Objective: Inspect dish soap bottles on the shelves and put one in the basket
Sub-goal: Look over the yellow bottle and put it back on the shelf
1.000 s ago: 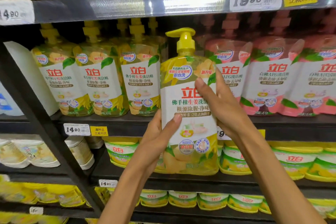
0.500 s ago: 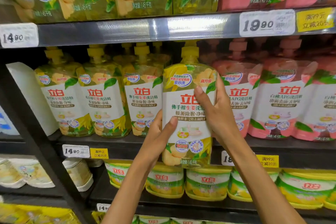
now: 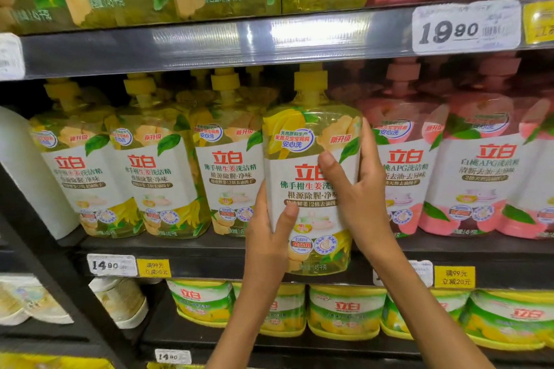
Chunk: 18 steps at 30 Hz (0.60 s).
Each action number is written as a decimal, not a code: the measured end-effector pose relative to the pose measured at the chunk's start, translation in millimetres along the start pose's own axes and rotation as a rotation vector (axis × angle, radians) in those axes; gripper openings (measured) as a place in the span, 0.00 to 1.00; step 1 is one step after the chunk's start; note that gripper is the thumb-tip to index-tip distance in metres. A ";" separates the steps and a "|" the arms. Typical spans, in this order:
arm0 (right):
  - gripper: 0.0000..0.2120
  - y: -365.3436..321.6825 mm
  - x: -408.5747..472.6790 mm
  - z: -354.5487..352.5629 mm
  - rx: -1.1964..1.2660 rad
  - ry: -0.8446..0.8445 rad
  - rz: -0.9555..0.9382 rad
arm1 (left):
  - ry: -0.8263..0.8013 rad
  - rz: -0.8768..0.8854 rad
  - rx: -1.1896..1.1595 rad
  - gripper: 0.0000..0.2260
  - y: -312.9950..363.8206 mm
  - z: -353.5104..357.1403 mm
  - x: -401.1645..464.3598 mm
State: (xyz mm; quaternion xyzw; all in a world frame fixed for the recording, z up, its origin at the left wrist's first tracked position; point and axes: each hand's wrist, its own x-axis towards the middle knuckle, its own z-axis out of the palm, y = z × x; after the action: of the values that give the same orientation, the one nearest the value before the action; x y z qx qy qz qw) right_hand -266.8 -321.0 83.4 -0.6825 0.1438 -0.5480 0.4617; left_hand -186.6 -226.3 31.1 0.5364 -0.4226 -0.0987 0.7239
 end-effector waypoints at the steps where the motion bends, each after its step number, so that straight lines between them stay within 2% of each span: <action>1: 0.41 1.3 -0.5 -0.4 -0.019 0.025 -0.028 | 0.035 0.003 0.026 0.29 0.9 3.0 -2.9; 7: 0.35 10.3 -12.4 1.3 -0.098 0.143 -0.180 | 0.253 0.030 0.340 0.33 -1.4 8.7 -14.3; 14: 0.35 18.0 -5.3 12.6 -0.296 0.245 -0.237 | 0.291 0.136 0.367 0.23 -1.3 15.0 -11.9; 16: 0.35 18.5 -2.8 15.8 -0.285 0.289 -0.261 | 0.296 0.182 0.485 0.27 -7.3 16.5 -16.9; 18: 0.32 19.0 -1.3 17.6 -0.290 0.330 -0.278 | 0.280 0.220 0.708 0.35 -17.1 18.2 -23.7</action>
State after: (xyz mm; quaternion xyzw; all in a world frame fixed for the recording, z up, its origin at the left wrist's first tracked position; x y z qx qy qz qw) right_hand -245.9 -321.9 68.1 -0.6561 0.1991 -0.6837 0.2498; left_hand -209.1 -231.7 5.7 0.7127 -0.3827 0.2053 0.5508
